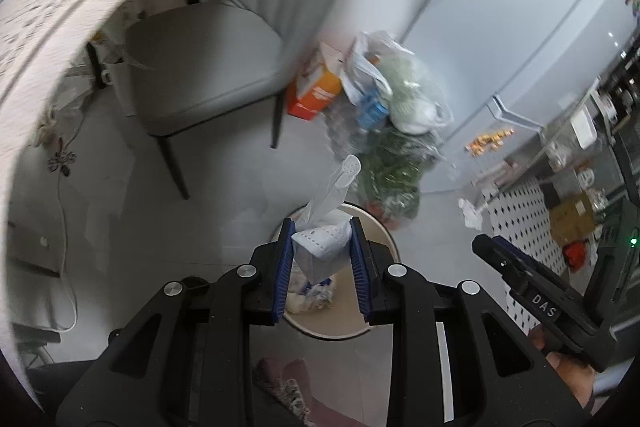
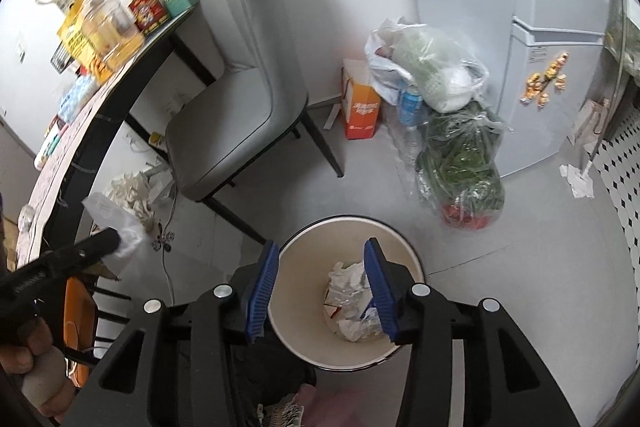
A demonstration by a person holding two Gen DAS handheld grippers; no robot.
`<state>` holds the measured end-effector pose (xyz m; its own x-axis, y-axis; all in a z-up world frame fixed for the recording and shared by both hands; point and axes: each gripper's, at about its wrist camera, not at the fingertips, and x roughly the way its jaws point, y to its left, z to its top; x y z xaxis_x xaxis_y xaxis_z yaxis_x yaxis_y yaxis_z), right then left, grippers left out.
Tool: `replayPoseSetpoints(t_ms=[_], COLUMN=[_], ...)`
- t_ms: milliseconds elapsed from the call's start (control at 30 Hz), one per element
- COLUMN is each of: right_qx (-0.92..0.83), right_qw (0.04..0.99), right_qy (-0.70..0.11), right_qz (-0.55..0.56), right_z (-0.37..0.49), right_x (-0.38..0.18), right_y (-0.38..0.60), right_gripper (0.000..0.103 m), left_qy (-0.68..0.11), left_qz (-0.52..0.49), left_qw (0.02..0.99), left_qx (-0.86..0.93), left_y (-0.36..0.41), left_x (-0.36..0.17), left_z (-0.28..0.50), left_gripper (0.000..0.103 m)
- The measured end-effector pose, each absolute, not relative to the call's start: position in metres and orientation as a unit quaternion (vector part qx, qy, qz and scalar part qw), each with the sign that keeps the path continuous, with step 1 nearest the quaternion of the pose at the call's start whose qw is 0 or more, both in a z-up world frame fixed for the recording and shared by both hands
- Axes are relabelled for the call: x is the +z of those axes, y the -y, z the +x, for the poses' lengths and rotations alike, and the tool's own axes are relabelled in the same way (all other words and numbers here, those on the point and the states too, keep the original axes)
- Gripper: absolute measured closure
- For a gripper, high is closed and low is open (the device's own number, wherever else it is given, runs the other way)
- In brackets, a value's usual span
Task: Collect trash
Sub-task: 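Open the left tool over the bin to drop the tissue, then move both open tools back over the table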
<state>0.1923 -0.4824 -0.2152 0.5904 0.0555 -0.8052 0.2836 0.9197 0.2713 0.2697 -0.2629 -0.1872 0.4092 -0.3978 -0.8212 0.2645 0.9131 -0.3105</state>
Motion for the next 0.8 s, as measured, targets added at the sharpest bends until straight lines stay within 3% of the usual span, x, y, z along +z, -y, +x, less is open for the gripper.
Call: replayPoseSetpoints(t_ms=[167,333,400,467,567,800], right_qx=[-0.079,-0.091,-0.098,-0.107,-0.114,-0.112], right_qw=[0.872,0.873,0.872,0.871,0.87,0.872], right_qy=[-0.441,-0.432,-0.429,-0.428,-0.427,-0.424], right_qz=[0.196,0.21,0.213,0.215,0.22,0.216], right_z=[0.18,0.168,0.165,0.163,0.161,0.163], right_x=[-0.211,-0.21,-0.211,-0.212,-0.212,-0.206], right_y=[0.503,0.517,0.523,0.529,0.536,0.528], right_gripper=[0.056,0.041,0.037,0.036,0.035,0.035], left_qy=[-0.516,-0.529,-0.536,-0.541,-0.529,-0.51], left_qz=[-0.056,-0.047,-0.063,-0.086,-0.091,-0.101], left_qw=[0.828,0.814,0.802,0.791,0.795,0.804], left_qx=[-0.212,-0.235,-0.255,-0.27,-0.285,-0.286], left_y=[0.282,0.307,0.315,0.32,0.325,0.309], left_x=[-0.192,-0.2,-0.204,-0.207,-0.204,-0.187], left_z=[0.273,0.274,0.274,0.275,0.27,0.269], left_gripper=[0.076,0.076,0.068,0.037,0.023,0.01])
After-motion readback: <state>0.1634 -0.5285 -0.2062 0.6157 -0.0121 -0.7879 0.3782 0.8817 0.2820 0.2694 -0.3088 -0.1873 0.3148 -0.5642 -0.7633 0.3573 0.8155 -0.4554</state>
